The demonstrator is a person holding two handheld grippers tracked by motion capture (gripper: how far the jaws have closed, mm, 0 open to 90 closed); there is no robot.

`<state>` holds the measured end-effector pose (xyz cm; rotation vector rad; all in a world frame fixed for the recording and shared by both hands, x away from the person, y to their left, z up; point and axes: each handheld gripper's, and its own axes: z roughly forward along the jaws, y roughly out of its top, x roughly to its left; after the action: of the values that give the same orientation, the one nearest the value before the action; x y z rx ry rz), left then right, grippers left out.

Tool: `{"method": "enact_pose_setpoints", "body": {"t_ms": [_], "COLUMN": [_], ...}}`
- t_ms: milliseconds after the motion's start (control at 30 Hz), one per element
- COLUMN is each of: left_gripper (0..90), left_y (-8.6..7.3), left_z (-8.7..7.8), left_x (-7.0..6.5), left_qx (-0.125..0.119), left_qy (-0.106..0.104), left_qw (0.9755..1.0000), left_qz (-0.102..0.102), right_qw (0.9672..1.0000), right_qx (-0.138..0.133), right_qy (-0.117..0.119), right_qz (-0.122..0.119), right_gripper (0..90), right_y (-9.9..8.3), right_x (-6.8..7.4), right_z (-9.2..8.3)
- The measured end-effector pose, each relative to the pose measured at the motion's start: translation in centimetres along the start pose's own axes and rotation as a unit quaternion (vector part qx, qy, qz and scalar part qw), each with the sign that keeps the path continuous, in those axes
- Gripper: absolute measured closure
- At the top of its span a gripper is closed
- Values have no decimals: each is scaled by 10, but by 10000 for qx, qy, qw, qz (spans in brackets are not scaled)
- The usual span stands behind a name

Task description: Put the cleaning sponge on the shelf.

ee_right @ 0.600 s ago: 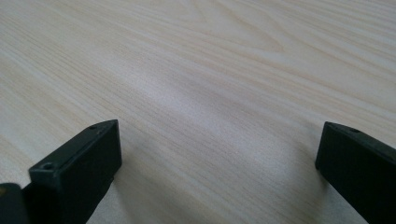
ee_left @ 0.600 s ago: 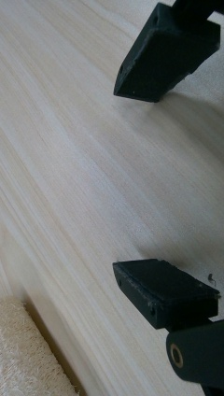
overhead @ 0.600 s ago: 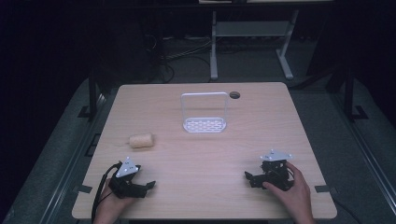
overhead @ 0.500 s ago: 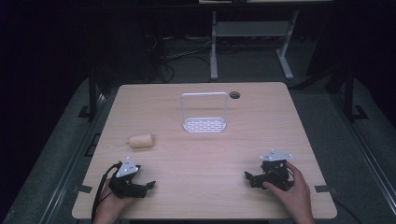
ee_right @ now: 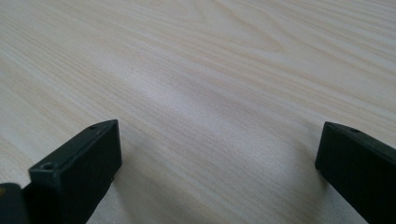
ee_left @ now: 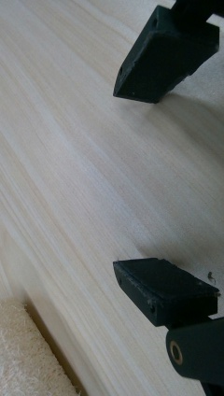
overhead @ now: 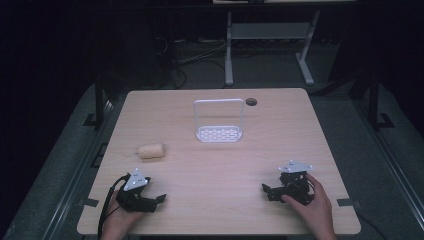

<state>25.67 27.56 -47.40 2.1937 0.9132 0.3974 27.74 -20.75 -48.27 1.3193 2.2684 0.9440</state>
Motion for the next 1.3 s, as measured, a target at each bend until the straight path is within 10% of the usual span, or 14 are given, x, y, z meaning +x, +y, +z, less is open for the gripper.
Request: {"method": "enact_pose_setpoints", "body": {"t_ms": [1300], "left_gripper": [140], "left_y": [2], "left_z": [-25], "left_x": [32], "left_qx": [-5], "left_qy": [-74], "left_qw": [10000], "left_qz": [62], "right_qw": [10000], "right_qx": [0], "right_qy": [-7], "right_qz": [22], "right_gripper": [0], "right_y": [-1], "right_x": [1], "right_z": [-1]}}
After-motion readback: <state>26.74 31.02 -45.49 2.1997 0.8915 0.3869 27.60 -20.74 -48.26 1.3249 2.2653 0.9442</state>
